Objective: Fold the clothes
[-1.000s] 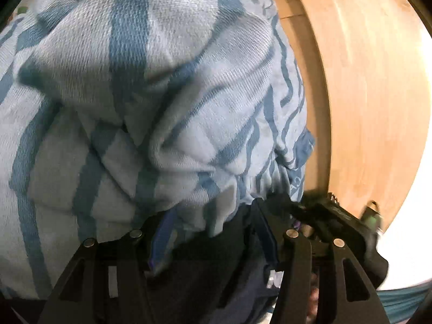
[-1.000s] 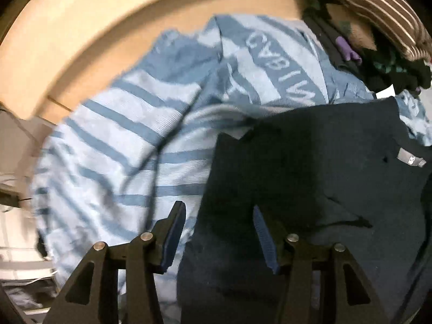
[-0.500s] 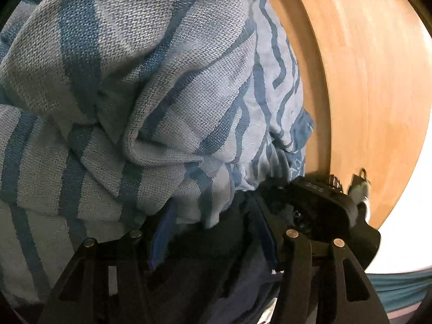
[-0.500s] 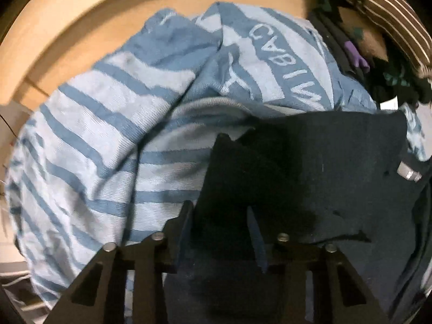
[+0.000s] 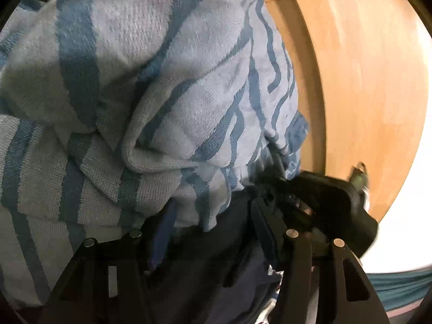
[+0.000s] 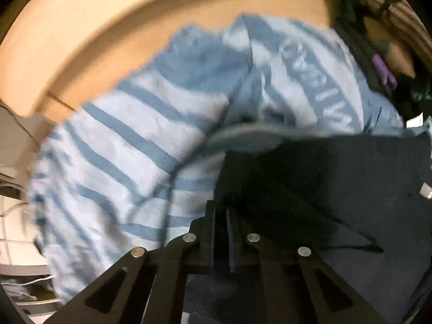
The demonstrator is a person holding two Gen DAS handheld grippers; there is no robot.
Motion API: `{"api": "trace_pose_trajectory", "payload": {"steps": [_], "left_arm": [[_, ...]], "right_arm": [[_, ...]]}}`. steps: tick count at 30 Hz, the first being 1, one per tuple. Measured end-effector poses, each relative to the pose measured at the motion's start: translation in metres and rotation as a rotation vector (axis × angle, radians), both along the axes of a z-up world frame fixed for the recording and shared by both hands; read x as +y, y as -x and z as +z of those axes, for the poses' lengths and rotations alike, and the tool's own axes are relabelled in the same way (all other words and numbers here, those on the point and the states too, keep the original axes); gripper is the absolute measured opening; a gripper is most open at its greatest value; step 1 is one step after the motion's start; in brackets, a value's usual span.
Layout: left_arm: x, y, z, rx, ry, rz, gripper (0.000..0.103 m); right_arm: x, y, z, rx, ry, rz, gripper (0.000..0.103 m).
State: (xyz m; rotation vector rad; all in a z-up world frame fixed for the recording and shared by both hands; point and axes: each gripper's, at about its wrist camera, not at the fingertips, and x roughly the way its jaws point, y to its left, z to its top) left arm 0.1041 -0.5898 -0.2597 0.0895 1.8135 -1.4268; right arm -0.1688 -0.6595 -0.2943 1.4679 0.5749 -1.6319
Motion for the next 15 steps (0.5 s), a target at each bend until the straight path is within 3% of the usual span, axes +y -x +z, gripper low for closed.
{"api": "trace_pose_trajectory", "payload": {"steps": [3, 4, 5, 7, 10, 12, 15], "left_arm": [[-0.001, 0.004, -0.004, 0.016, -0.007, -0.022, 0.058], [-0.001, 0.004, -0.004, 0.025, -0.004, -0.028, 0.058], [-0.001, 0.005, -0.004, 0.04, 0.004, -0.033, 0.058], [-0.001, 0.007, -0.003, 0.061, 0.018, -0.04, 0.058], [0.003, 0.011, -0.003, 0.074, 0.029, -0.066, 0.058], [0.005, 0.016, -0.002, 0.094, 0.035, -0.089, 0.058], [0.011, 0.021, 0.004, 0.109, 0.059, -0.119, 0.058]], "right_arm": [[0.011, 0.007, -0.007, -0.089, 0.055, -0.037, 0.044], [0.017, 0.009, -0.001, -0.123, 0.082, -0.03, 0.059], [0.026, 0.013, 0.009, -0.158, 0.122, -0.025, 0.065], [0.054, 0.027, 0.035, -0.185, 0.242, -0.047, 0.064], [0.108, 0.053, 0.067, -0.143, 0.387, -0.167, 0.064], [0.114, 0.057, 0.072, -0.14, 0.397, -0.258, 0.061], [0.137, 0.07, 0.057, -0.213, 0.327, -0.287, 0.048]]}}
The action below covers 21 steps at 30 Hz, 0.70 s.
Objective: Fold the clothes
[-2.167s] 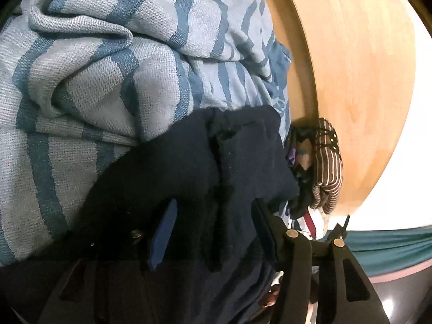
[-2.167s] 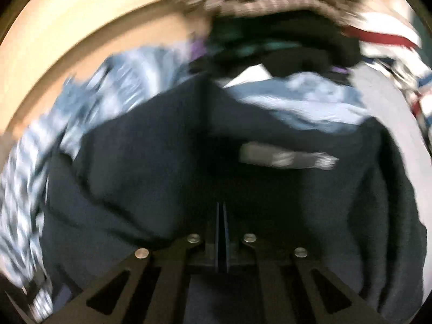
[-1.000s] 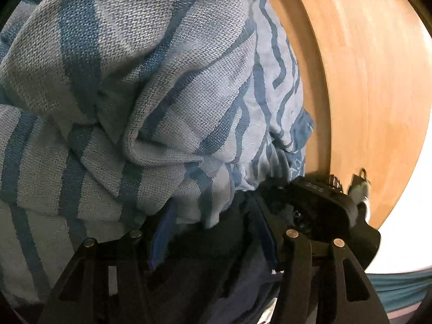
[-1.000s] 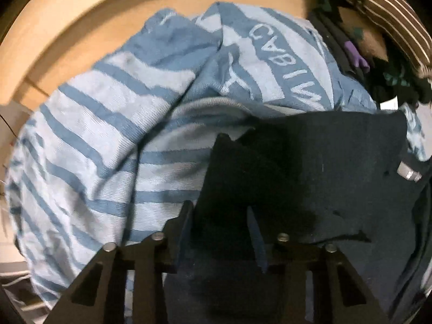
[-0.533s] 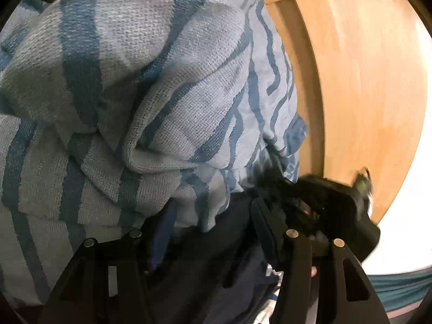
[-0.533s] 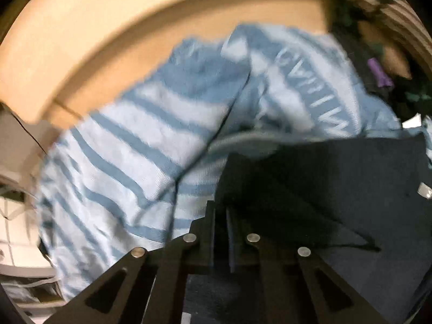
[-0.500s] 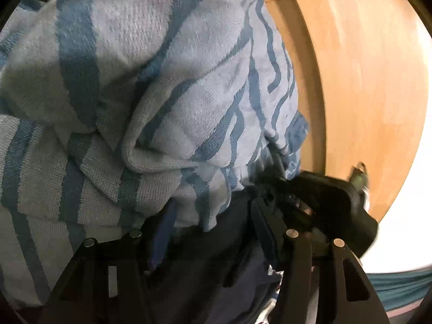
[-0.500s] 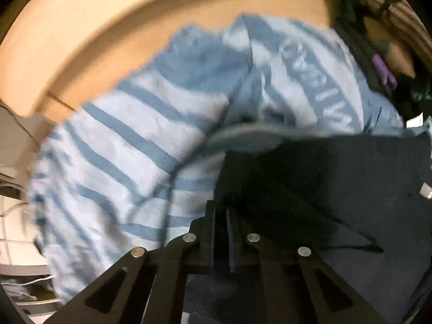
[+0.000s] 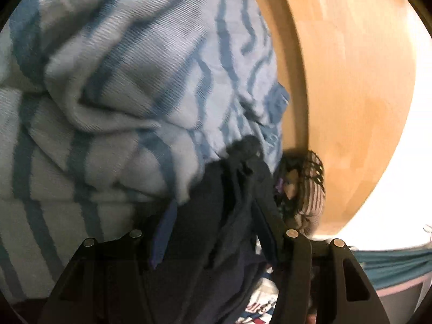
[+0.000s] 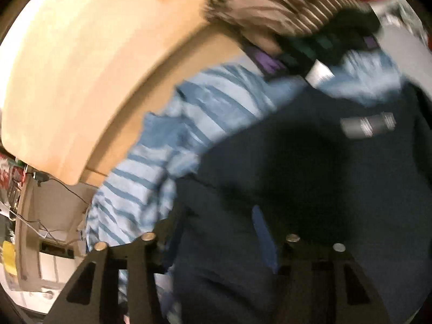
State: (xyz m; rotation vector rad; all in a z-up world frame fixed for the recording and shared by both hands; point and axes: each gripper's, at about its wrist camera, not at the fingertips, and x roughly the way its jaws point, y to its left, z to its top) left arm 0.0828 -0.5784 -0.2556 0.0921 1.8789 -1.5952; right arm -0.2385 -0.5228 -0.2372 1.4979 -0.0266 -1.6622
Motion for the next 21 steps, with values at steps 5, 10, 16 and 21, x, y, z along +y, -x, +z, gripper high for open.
{"api": "trace_pose_trajectory", "payload": {"steps": [5, 10, 16, 21], "left_arm": [[0.007, 0.002, 0.005, -0.008, 0.014, -0.034, 0.058], [0.002, 0.003, 0.001, -0.005, 0.0, -0.026, 0.058], [-0.001, -0.01, -0.005, 0.02, -0.028, 0.089, 0.058], [0.0, -0.031, 0.009, 0.072, 0.041, 0.196, 0.058]], "right_arm": [[0.045, 0.003, -0.032, -0.075, -0.104, 0.014, 0.049], [0.044, 0.003, -0.068, -0.167, -0.095, -0.006, 0.042], [-0.005, -0.02, -0.024, -0.091, 0.033, 0.094, 0.007], [-0.101, -0.078, 0.058, -0.019, 0.223, 0.351, 0.012]]}}
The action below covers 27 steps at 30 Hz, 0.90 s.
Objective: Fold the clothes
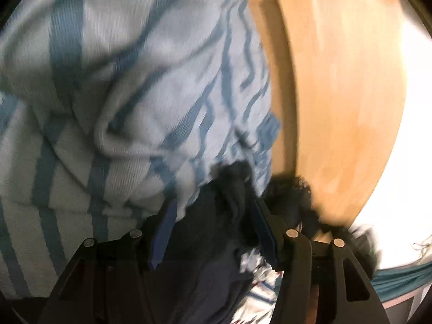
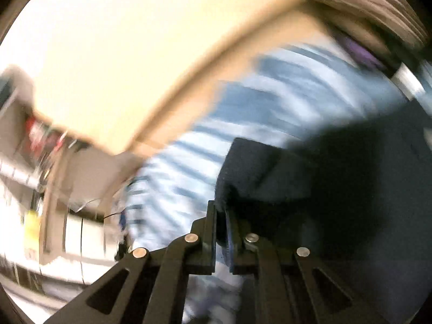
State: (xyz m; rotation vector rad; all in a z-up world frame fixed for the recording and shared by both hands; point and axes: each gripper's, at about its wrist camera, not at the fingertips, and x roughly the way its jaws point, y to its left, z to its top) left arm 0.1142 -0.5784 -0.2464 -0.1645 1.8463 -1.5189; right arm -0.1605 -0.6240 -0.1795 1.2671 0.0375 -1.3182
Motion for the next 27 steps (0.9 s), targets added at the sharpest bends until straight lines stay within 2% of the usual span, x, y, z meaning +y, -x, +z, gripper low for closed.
{"api": "trace_pose_trajectory", "payload": {"steps": [1, 2, 3, 4, 7, 9, 12, 14, 17, 18, 20, 22, 24, 25, 26, 27], "left_arm": [[-0.001, -0.003, 0.002, 0.001, 0.013, 0.004, 0.058], [-0.004, -0.005, 0.004, 0.0, 0.022, -0.002, 0.058], [-0.006, -0.005, 0.004, 0.005, 0.022, -0.012, 0.058], [-0.008, -0.005, 0.004, 0.01, 0.022, -0.023, 0.058], [-0.01, 0.003, 0.001, 0.026, 0.015, -0.066, 0.058], [-0.012, 0.015, 0.002, -0.001, 0.018, -0.127, 0.058], [-0.017, 0.036, 0.006, -0.101, 0.046, -0.231, 0.058], [-0.021, 0.049, 0.011, -0.204, 0.07, -0.286, 0.058], [-0.028, 0.069, 0.011, -0.391, 0.088, -0.347, 0.058], [-0.034, 0.074, 0.008, -0.44, 0.076, -0.357, 0.058], [-0.038, 0.074, 0.0, -0.485, 0.068, -0.374, 0.058], [-0.039, 0.076, -0.01, -0.503, 0.063, -0.411, 0.058], [-0.039, 0.081, -0.012, -0.549, 0.081, -0.452, 0.05], [-0.039, 0.083, -0.01, -0.585, 0.094, -0.472, 0.035], [-0.039, 0.085, -0.009, -0.618, 0.109, -0.488, 0.018], [-0.038, 0.087, -0.007, -0.651, 0.125, -0.505, 0.01]], "right_arm": [[-0.014, -0.012, 0.013, 0.025, 0.037, 0.064, 0.027], [-0.022, -0.023, 0.023, 0.063, 0.056, 0.098, 0.059], [-0.022, -0.03, 0.033, 0.125, 0.062, 0.088, 0.069], [-0.02, -0.036, 0.04, 0.18, 0.069, 0.075, 0.074], [0.011, -0.018, 0.033, 0.231, 0.055, -0.022, 0.07], [0.038, 0.015, 0.01, 0.199, -0.029, -0.155, 0.068], [0.082, 0.072, -0.037, 0.159, -0.24, -0.362, 0.064], [0.108, 0.096, -0.065, 0.178, -0.354, -0.429, 0.063], [0.132, 0.114, -0.098, 0.176, -0.443, -0.407, 0.063], [0.137, 0.116, -0.105, 0.158, -0.442, -0.392, 0.062], [0.14, 0.118, -0.111, 0.157, -0.426, -0.372, 0.06], [0.135, 0.118, -0.11, 0.198, -0.401, -0.343, 0.059], [0.128, 0.118, -0.111, 0.249, -0.411, -0.321, 0.038], [0.124, 0.119, -0.113, 0.281, -0.421, -0.311, 0.013], [0.12, 0.119, -0.114, 0.313, -0.43, -0.301, 0.005], [0.117, 0.12, -0.115, 0.341, -0.436, -0.3, 0.005]]}}
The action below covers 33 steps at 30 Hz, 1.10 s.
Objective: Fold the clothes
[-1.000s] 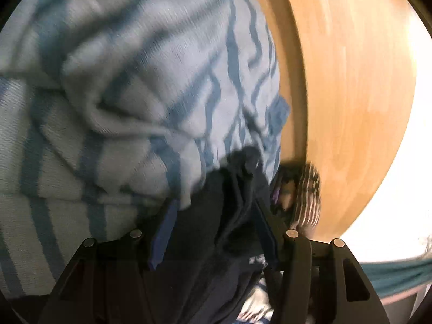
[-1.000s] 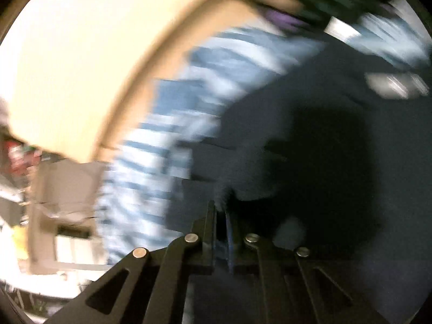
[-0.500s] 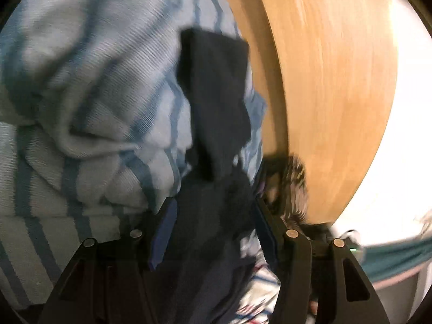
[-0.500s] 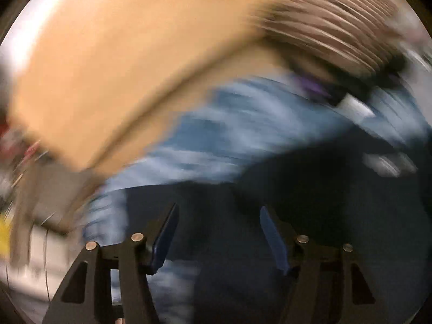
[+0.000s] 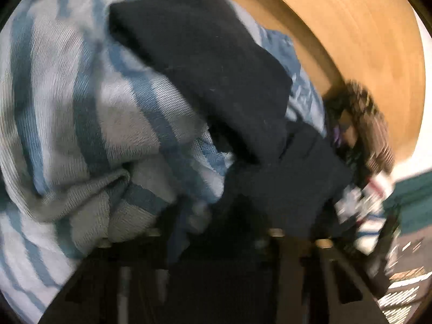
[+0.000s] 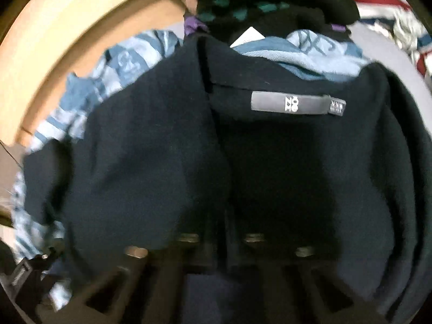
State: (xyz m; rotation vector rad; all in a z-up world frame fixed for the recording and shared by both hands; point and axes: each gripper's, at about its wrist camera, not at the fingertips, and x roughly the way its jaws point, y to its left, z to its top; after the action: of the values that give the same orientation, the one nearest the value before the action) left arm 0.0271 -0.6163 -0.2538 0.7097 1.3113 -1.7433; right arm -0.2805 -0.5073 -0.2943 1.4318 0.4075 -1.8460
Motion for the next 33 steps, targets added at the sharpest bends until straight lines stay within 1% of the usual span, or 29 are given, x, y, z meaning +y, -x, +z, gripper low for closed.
{"api": "trace_pose_trajectory", "payload": {"steps": [1, 2, 3, 4, 6, 7, 8, 9, 10, 11, 12, 13, 14, 15, 16, 17, 18, 19, 21, 23, 25, 26, 27, 28, 29, 30, 31, 32, 33], "left_arm": [[0.0, -0.001, 0.0, -0.013, 0.004, 0.004, 0.009], [-0.002, -0.005, -0.001, -0.03, 0.007, 0.029, 0.009], [-0.003, -0.007, -0.004, -0.048, 0.011, 0.045, 0.007], [-0.004, -0.008, -0.007, -0.066, 0.016, 0.052, 0.003], [-0.004, -0.012, -0.01, -0.054, 0.016, 0.058, 0.003], [-0.004, -0.013, -0.009, -0.046, 0.015, 0.063, 0.003], [-0.005, -0.015, -0.01, -0.039, 0.008, 0.073, 0.003], [-0.005, -0.016, -0.01, -0.032, 0.0, 0.083, 0.003], [-0.005, -0.019, -0.011, -0.011, -0.013, 0.098, 0.003], [-0.004, -0.024, -0.012, 0.025, -0.029, 0.116, 0.004], [-0.004, -0.028, -0.013, 0.063, -0.045, 0.135, 0.006], [-0.003, -0.033, -0.014, 0.101, -0.062, 0.154, 0.012], [-0.003, -0.038, -0.014, 0.148, -0.068, 0.163, 0.024], [-0.003, -0.042, -0.014, 0.198, -0.073, 0.17, 0.031], [-0.004, -0.045, -0.014, 0.248, -0.077, 0.173, 0.041], [-0.005, -0.047, -0.011, 0.288, -0.075, 0.172, 0.044], [-0.007, -0.047, -0.007, 0.315, -0.061, 0.16, 0.044], [-0.01, -0.047, -0.002, 0.325, -0.041, 0.148, 0.044], [-0.021, -0.047, 0.003, 0.303, -0.011, 0.152, 0.044], [-0.043, -0.044, -0.003, 0.317, -0.013, 0.161, 0.044], [-0.069, -0.037, -0.017, 0.393, -0.083, 0.142, 0.044], [-0.072, -0.034, -0.023, 0.406, -0.095, 0.13, 0.038], [-0.069, -0.03, -0.026, 0.39, -0.088, 0.111, 0.033], [-0.069, -0.027, -0.027, 0.355, -0.069, 0.094, 0.02], [-0.068, -0.027, -0.028, 0.327, -0.052, 0.092, 0.009], [-0.068, -0.026, -0.03, 0.301, -0.036, 0.092, 0.008], [-0.067, -0.029, -0.032, 0.316, -0.036, 0.105, 0.008], [-0.067, -0.034, -0.034, 0.342, -0.041, 0.127, 0.007], [-0.068, -0.039, -0.035, 0.355, -0.038, 0.146, 0.007]], "right_arm": [[0.001, 0.005, 0.001, 0.017, 0.004, -0.022, 0.005], [0.004, 0.012, 0.001, 0.024, 0.011, -0.055, 0.005], [0.005, 0.018, -0.002, 0.028, 0.013, -0.086, 0.004], [0.007, 0.025, -0.005, 0.036, 0.01, -0.117, 0.001], [0.004, 0.029, -0.005, 0.041, -0.007, -0.109, 0.002], [0.003, 0.028, -0.001, 0.032, -0.008, -0.103, 0.008], [0.002, 0.024, 0.009, 0.033, 0.0, -0.108, 0.021], [0.002, 0.02, 0.02, 0.05, 0.029, -0.12, 0.036], [0.001, 0.015, 0.031, 0.068, 0.059, -0.132, 0.047], [-0.003, 0.009, 0.044, 0.077, 0.092, -0.127, 0.047], [-0.015, 0.0, 0.055, 0.058, 0.128, -0.077, 0.047], [-0.029, -0.006, 0.06, 0.008, 0.153, -0.02, 0.047], [-0.046, -0.013, 0.062, -0.07, 0.181, 0.036, 0.047], [-0.067, -0.02, 0.061, -0.157, 0.203, 0.077, 0.047], [-0.084, -0.024, 0.057, -0.219, 0.207, 0.087, 0.047], [-0.104, -0.028, 0.05, -0.286, 0.2, 0.091, 0.048], [-0.124, -0.032, 0.042, -0.345, 0.18, 0.094, 0.048], [-0.135, -0.036, 0.036, -0.359, 0.158, 0.088, 0.048], [-0.149, -0.044, 0.03, -0.328, 0.109, 0.088, 0.05], [-0.164, -0.048, 0.021, -0.304, 0.06, 0.076, 0.052], [-0.171, -0.047, 0.013, -0.3, 0.052, 0.056, 0.052], [-0.174, -0.046, 0.011, -0.291, 0.054, 0.058, 0.049], [-0.176, -0.045, 0.01, -0.282, 0.065, 0.062, 0.046], [-0.178, -0.044, 0.009, -0.275, 0.071, 0.065, 0.045], [-0.182, -0.044, 0.006, -0.27, 0.06, 0.069, 0.04], [-0.184, -0.044, 0.005, -0.249, 0.038, 0.079, 0.034], [-0.187, -0.045, 0.005, -0.22, 0.018, 0.096, 0.015], [-0.189, -0.048, 0.008, -0.184, 0.006, 0.129, 0.005], [-0.19, -0.049, 0.012, -0.181, 0.01, 0.149, 0.005]]}}
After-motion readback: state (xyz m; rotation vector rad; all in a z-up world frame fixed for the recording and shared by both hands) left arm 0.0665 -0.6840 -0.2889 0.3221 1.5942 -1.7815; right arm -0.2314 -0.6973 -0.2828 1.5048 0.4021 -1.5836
